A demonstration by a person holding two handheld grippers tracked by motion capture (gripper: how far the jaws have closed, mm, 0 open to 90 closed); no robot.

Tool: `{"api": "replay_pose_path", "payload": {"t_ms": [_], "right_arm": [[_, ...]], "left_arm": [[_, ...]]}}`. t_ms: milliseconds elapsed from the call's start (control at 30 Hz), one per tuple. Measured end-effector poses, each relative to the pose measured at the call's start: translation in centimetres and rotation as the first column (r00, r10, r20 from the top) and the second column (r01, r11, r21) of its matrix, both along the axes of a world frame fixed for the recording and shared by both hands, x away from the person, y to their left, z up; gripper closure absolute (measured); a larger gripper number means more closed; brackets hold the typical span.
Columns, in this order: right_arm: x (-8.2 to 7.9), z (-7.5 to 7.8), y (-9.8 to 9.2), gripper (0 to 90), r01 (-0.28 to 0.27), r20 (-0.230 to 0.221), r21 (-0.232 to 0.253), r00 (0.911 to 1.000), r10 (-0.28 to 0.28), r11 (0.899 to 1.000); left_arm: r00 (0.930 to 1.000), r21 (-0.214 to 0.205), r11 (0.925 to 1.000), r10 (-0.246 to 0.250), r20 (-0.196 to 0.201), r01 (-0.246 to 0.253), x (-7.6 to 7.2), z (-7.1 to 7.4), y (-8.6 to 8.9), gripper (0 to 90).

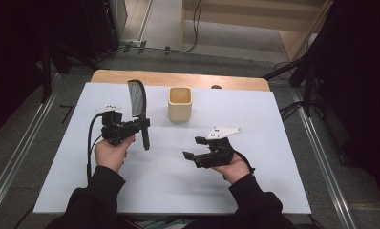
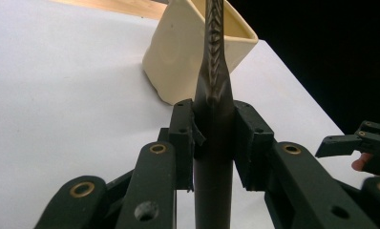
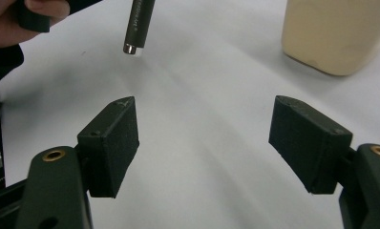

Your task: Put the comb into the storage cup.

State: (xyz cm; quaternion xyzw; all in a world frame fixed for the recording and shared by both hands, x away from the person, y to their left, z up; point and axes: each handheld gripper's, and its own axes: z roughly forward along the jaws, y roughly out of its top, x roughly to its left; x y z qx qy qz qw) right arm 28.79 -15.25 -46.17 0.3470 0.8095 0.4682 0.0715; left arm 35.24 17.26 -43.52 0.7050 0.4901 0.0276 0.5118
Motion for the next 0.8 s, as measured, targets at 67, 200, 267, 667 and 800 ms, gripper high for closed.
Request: {"api": "replay_pose_path", "payload": {"t_ms": [67,200,267,667,800], "right_arm": [[-0.2,0.0,-0.5,23.3,0.0,0.001,-0.006,1.0,0.0,1.0],[-0.3,-0.1,-1.7,22.9,0.009,0.013,-0.006,0.9999,-0.009,1.0],[-0.4,-0.2,-2.3,22.9,0.02,0.006,-0.004,0.9998,-0.02,1.0],[-1.1,-0.3,-4.3,22.9,0.071,-0.005,-0.004,0.9974,-0.071,0.997],[-1.4,-0.4,-5.0,22.9,0.083,-0.007,-0.01,0.9966,-0.083,0.997]], "left_arm": [[1.0,-0.002,1.0,0.001,0.0,-0.001,0.0,0.0,0.0,72.4],[1.0,0.0,1.0,0.003,-0.002,-0.003,0.0,0.0,0.1,72.4],[1.0,-0.002,1.0,0.004,-0.002,-0.004,0.0,0.0,0.1,72.3],[1.0,-0.005,1.0,0.008,-0.001,-0.008,0.0,0.1,0.2,72.3],[1.0,-0.011,0.9999,0.01,-0.001,-0.01,0.0,0.1,0.3,72.4]]}}
